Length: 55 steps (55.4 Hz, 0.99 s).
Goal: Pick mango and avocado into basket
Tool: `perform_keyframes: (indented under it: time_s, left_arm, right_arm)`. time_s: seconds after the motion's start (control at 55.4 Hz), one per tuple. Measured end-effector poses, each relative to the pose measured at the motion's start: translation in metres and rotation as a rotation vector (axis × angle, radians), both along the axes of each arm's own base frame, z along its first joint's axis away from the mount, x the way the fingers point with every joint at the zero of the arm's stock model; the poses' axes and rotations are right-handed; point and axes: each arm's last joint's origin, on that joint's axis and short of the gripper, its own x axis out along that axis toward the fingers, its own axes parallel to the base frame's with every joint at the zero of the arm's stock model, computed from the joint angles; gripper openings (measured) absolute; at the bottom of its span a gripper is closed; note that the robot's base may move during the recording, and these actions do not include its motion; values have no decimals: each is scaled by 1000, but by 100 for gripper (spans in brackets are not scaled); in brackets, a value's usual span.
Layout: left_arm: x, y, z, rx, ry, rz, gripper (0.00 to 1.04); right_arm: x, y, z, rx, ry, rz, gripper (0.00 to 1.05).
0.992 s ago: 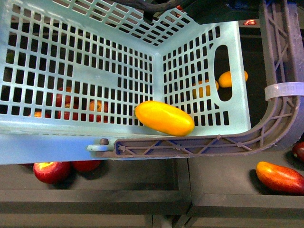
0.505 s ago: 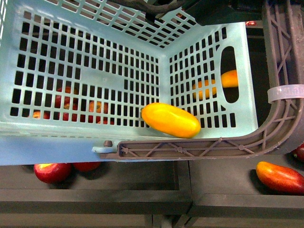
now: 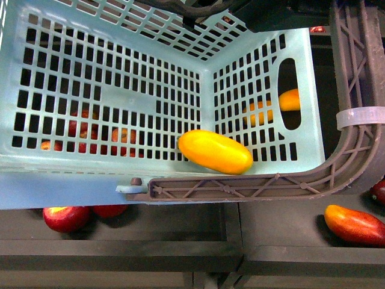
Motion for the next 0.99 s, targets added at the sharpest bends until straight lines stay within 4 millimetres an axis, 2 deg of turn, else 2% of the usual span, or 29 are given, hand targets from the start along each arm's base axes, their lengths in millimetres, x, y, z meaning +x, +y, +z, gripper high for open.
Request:
perform_keyframes:
  time_s: [0.397,0.577,0.613,0.739,0.902,0.992]
  left_arm:
    - [0,0,0,0,0,0,9]
    - [0,0,0,0,0,-1,9]
    - [0,0,0,0,1,-1,9]
    - [0,0,0,0,0,-1,9]
    - [0,0,0,0,0,-1,9]
    - [0,0,0,0,-1,0,9]
  right_arm:
    - [-14,0,-14,-45,0,0,1]
    - [-19,0,-18,-47,1,0,2]
    - [-19,0,-19,-50,0,0,4]
    - [-20,0,-19,-49,-3,0,23]
    - [-20,0,-19,-49,-2,0,54]
    - [-20,0,-19,-49,-3,-2,76]
